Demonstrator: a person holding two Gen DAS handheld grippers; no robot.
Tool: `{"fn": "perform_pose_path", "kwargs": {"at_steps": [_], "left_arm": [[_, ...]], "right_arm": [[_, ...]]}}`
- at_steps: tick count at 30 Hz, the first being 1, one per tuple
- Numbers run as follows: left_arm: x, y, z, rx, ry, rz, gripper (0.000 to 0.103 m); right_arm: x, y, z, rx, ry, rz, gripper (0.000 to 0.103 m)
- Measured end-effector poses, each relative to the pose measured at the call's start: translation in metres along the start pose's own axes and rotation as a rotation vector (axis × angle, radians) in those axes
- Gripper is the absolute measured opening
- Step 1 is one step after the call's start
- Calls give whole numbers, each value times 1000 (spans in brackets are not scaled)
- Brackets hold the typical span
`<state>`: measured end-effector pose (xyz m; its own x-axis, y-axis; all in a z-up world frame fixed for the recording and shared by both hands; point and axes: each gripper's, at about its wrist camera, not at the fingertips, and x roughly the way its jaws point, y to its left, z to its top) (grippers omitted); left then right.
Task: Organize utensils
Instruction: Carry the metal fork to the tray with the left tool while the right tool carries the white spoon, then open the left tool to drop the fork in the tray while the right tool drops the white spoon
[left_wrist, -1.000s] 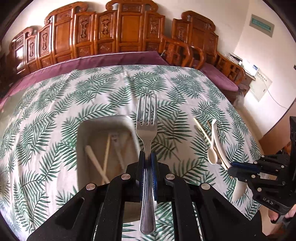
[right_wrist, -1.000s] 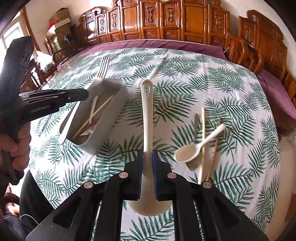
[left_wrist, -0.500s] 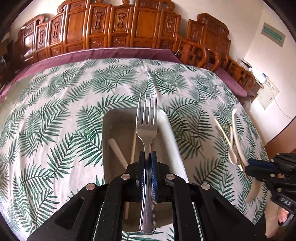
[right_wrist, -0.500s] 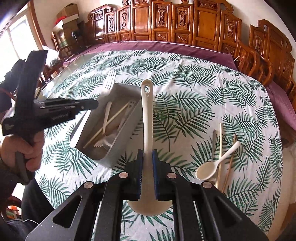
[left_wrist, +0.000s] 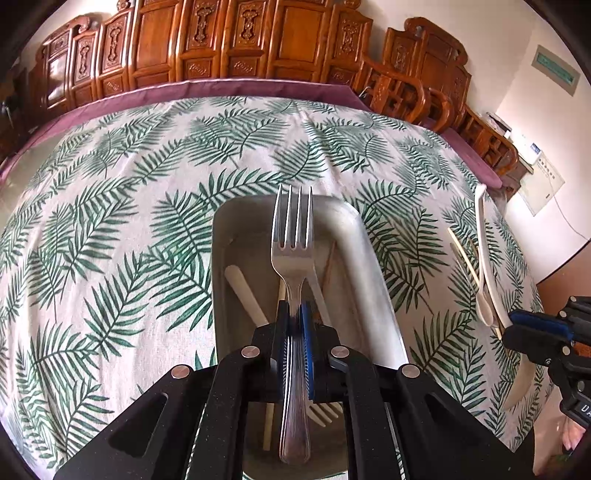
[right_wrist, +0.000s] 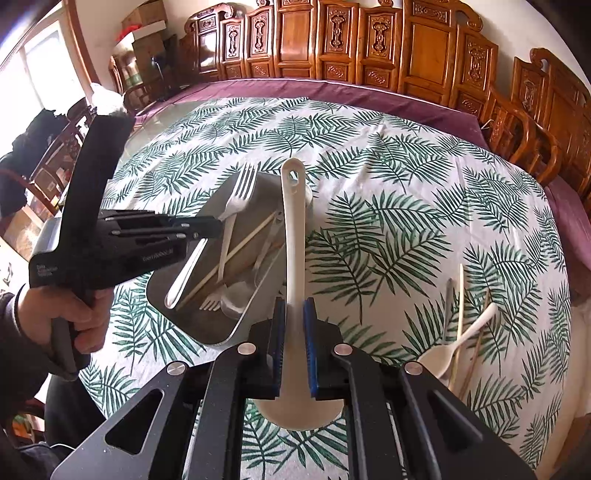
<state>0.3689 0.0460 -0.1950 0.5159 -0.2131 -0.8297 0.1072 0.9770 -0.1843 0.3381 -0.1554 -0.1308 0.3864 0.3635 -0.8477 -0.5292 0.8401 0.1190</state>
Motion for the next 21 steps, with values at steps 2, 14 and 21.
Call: {"fn": "perform_pose_path", "kwargs": {"at_steps": [2,14,21], "left_arm": [[-6,1,-1,-1,-20,1,6],[-55,10,-1,35,-98,13,6],[-74,30,-5,29,-121,46,7]], "right_arm": [[3,2,2,0,0,2,12],[24,29,20,3,0,40,12],[44,45,33,-4,9,48,12]]}}
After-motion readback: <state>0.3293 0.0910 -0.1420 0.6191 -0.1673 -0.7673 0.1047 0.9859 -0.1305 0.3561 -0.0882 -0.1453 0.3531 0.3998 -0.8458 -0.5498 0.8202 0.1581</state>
